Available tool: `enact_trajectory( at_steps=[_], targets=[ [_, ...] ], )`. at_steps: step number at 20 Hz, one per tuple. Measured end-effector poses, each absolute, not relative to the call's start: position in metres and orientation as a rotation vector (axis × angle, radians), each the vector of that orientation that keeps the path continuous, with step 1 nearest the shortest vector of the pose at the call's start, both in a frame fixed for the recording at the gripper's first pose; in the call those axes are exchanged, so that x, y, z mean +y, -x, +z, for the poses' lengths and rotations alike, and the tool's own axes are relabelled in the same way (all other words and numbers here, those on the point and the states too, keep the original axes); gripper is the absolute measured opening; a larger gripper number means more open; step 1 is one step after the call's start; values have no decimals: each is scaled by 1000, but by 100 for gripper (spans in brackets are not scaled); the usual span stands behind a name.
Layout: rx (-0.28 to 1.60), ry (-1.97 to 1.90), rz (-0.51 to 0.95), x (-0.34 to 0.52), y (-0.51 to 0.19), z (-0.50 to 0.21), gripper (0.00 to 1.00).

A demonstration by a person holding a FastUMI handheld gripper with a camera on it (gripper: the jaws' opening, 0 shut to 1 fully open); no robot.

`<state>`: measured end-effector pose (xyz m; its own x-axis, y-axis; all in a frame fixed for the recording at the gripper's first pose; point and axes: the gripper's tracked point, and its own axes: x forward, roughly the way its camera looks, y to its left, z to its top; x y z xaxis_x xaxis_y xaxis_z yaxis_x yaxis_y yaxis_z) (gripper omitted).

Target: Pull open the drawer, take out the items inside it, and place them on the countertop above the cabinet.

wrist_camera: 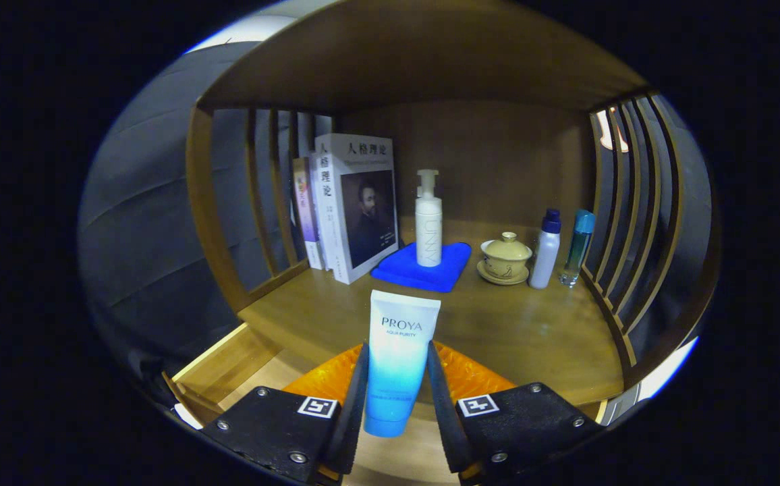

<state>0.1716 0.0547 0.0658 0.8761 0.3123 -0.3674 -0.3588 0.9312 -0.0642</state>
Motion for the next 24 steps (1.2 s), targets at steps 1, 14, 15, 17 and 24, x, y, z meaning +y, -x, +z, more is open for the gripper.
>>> enact_trajectory(
  at_steps=[1,14,15,17,24],
  targets=[
    [366,110,342,56,-180,65,51],
    [403,112,150,44,-231,46,83],
    [377,108,150,46,-223,52,94],
    [318,73,182,56,-200,64,95],
    [232,-21,250,66,-113,63,94]
  ],
)
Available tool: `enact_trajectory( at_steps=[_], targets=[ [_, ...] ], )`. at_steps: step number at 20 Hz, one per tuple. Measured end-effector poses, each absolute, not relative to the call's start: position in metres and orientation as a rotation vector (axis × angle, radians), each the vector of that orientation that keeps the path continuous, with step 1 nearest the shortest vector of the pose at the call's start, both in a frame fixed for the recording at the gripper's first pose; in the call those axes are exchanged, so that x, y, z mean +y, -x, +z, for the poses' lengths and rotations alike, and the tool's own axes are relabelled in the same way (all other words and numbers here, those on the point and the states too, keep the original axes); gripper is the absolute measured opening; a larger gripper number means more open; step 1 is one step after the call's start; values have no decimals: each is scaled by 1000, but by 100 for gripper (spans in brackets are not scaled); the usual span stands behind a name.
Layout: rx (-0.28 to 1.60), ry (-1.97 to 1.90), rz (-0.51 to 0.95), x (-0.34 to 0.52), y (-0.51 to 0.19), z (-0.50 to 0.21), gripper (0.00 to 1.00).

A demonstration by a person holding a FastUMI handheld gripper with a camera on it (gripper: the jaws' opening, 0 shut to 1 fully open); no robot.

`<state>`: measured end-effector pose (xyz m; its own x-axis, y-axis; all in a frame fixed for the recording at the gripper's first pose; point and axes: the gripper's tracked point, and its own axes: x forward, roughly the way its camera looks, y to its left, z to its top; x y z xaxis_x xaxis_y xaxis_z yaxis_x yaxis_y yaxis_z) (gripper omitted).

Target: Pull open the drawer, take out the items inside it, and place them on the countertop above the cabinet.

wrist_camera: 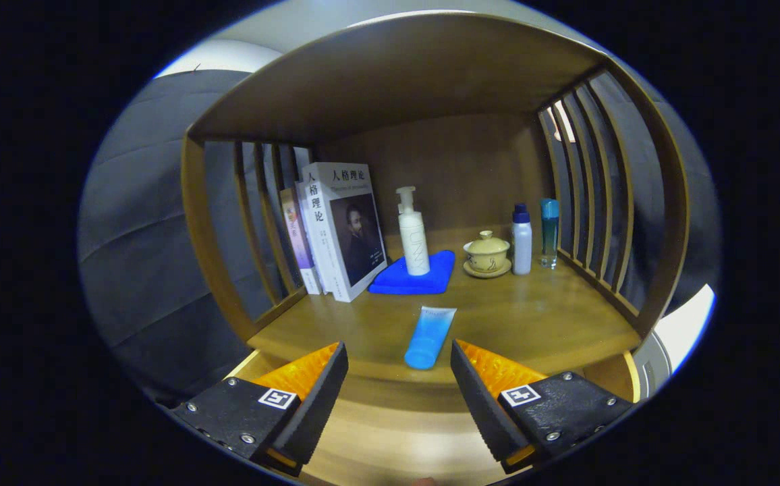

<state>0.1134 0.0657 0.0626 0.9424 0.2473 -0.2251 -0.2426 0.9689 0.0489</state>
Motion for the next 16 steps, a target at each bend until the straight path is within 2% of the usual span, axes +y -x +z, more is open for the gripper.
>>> enact_trajectory(
  at_steps=[9,16],
  targets=[
    [170,-15,261,51,-30,48,95],
    [29,41,271,60,44,55,95]
  ],
)
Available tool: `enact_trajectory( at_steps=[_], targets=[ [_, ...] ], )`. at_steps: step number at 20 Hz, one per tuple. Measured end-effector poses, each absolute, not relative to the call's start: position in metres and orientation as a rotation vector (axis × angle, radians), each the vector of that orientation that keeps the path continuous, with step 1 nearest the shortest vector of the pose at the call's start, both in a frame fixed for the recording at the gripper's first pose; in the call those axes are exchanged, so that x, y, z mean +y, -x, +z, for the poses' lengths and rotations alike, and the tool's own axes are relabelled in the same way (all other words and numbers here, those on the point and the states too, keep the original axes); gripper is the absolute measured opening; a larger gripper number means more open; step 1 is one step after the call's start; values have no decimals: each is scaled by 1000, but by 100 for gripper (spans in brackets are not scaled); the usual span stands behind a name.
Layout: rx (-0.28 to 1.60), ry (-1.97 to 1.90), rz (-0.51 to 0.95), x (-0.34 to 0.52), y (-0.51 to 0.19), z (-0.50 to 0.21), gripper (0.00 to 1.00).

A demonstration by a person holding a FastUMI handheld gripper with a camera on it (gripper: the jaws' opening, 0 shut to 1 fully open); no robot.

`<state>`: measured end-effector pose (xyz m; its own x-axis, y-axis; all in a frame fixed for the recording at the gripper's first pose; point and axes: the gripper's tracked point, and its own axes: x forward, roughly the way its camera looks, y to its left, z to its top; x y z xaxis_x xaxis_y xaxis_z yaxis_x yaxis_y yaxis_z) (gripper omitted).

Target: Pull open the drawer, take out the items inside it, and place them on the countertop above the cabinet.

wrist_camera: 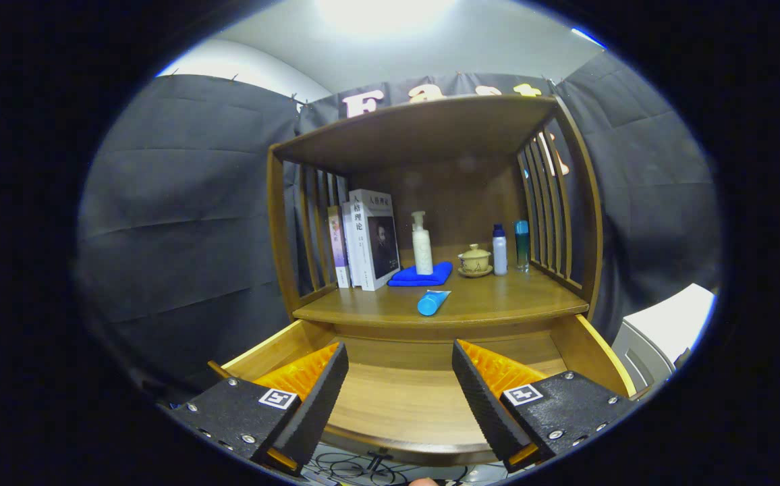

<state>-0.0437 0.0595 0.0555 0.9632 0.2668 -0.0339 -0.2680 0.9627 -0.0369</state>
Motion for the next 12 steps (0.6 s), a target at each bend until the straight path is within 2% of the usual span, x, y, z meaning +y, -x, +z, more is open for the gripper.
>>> enact_trajectory(
  at_steps=[12],
  targets=[
    [135,90,324,58,129,-36,95]
  ],
)
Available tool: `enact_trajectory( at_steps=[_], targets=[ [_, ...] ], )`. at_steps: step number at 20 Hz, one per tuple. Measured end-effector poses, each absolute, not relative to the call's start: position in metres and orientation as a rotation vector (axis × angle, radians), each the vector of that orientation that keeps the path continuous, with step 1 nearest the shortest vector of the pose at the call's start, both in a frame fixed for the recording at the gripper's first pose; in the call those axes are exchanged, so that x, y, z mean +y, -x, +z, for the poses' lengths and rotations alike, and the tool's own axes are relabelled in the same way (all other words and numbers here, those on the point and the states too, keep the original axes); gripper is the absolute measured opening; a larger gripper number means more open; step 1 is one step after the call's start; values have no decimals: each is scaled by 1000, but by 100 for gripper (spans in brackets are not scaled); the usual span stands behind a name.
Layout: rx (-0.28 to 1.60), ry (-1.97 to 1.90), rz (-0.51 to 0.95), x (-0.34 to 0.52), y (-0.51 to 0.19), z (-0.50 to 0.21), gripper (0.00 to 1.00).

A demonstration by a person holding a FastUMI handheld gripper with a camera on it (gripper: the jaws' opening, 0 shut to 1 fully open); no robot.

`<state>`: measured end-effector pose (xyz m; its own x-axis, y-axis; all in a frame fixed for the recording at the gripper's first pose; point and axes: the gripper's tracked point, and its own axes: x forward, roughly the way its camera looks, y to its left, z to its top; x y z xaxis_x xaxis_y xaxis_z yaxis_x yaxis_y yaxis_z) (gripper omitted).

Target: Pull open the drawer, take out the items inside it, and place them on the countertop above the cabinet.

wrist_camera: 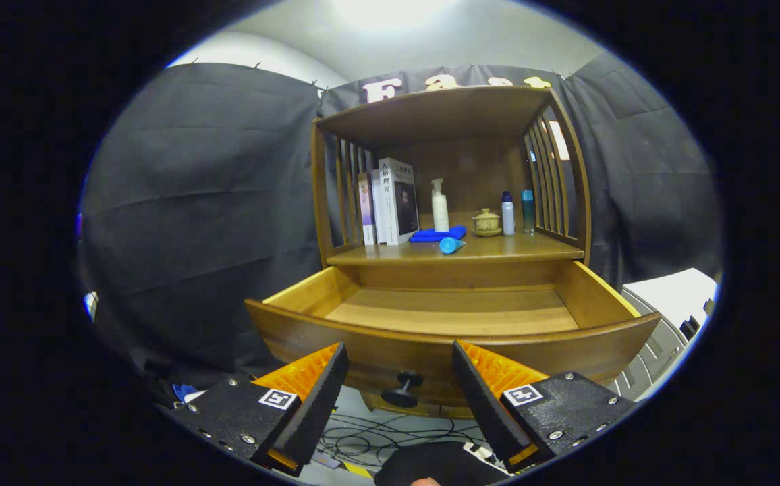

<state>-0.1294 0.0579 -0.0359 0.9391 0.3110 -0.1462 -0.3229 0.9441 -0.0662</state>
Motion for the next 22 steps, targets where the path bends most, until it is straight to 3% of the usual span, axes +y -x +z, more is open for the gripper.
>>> enact_trajectory(
  at_steps=[6,22],
  targets=[
    [185,153,281,46,118,-79,95],
    [185,180,184,44,92,-98,94]
  ],
)
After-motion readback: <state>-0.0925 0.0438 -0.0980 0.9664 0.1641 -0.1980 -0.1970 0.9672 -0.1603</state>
